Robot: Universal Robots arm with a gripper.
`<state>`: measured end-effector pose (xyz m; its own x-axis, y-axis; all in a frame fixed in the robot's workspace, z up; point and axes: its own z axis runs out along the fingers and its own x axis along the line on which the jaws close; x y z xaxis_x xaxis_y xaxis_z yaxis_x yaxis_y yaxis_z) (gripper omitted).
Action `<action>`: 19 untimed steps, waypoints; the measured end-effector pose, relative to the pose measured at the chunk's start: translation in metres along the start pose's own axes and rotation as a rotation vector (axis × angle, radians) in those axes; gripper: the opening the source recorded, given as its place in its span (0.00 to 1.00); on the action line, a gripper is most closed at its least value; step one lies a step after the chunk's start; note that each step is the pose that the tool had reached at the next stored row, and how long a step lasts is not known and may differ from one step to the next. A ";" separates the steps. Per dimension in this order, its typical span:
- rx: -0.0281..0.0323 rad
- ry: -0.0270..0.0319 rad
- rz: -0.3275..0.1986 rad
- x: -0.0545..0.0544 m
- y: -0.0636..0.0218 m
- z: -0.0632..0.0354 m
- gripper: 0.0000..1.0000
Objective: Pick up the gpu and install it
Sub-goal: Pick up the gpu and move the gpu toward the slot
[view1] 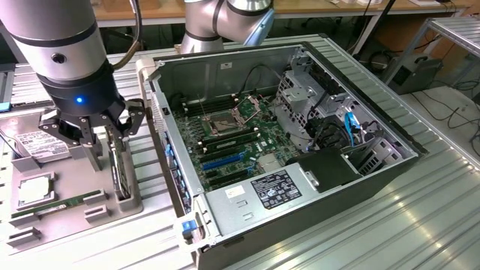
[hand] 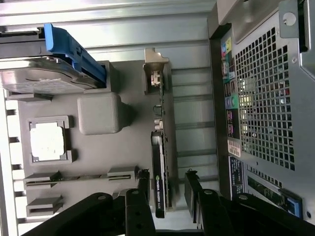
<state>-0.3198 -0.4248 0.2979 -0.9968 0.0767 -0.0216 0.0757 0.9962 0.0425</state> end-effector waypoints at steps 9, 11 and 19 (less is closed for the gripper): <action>0.0000 0.0000 0.000 0.004 0.0055 0.0239 0.42; -0.0001 0.0000 0.000 0.005 0.0072 0.0283 0.42; 0.0000 0.0001 0.000 0.006 0.0106 0.0438 0.42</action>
<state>-0.3244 -0.4120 0.2544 -0.9968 0.0765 -0.0215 0.0755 0.9962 0.0425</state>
